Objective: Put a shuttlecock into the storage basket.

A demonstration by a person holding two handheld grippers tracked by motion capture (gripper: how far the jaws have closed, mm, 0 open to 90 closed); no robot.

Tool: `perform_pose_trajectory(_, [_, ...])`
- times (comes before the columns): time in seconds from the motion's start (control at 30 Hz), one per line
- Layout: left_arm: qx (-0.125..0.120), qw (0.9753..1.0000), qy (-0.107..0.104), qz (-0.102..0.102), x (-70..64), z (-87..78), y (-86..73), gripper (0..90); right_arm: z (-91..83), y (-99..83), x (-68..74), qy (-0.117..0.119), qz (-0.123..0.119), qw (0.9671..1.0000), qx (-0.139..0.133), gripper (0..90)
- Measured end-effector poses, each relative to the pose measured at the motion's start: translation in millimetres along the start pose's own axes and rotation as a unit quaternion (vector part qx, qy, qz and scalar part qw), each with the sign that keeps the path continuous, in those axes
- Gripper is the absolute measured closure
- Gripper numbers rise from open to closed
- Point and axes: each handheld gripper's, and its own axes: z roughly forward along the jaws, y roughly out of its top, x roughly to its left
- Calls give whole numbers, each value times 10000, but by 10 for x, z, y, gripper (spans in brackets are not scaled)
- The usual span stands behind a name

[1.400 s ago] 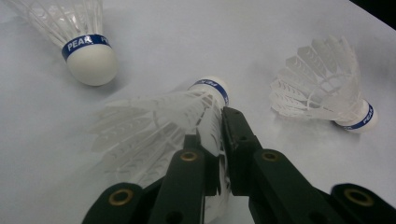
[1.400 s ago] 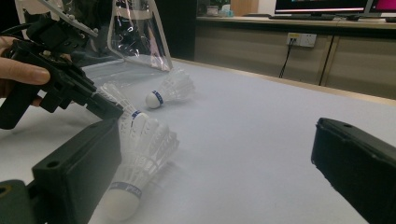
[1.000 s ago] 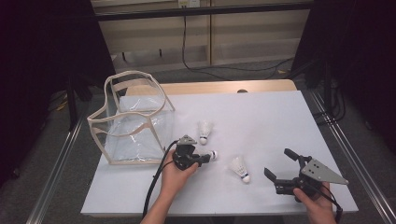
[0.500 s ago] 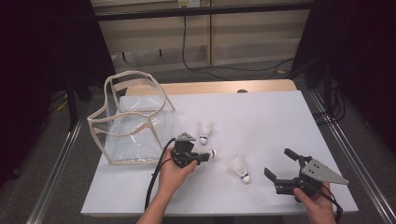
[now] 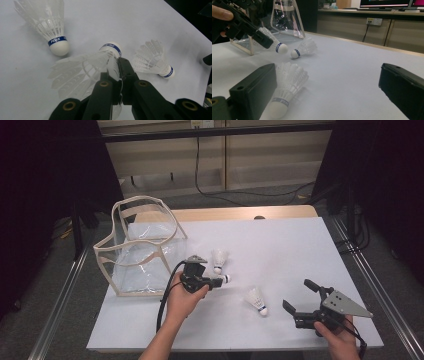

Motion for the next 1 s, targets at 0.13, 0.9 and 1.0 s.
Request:
perform_pose_trajectory(0.13, [12,10000,-10,-43,-14,-12,54,889,0,1,-3,10,3,10000,-18,13])
perform_pose_trajectory(0.9, [170,9998,56,-88,-51,-96,226,891,-1,2,1,39,9,10000,-14,13])
perform_pose_trajectory(1.0, [178,9998,53,-104,-51,-93,229,891,-1,3,3,35,10,10000,-5,12])
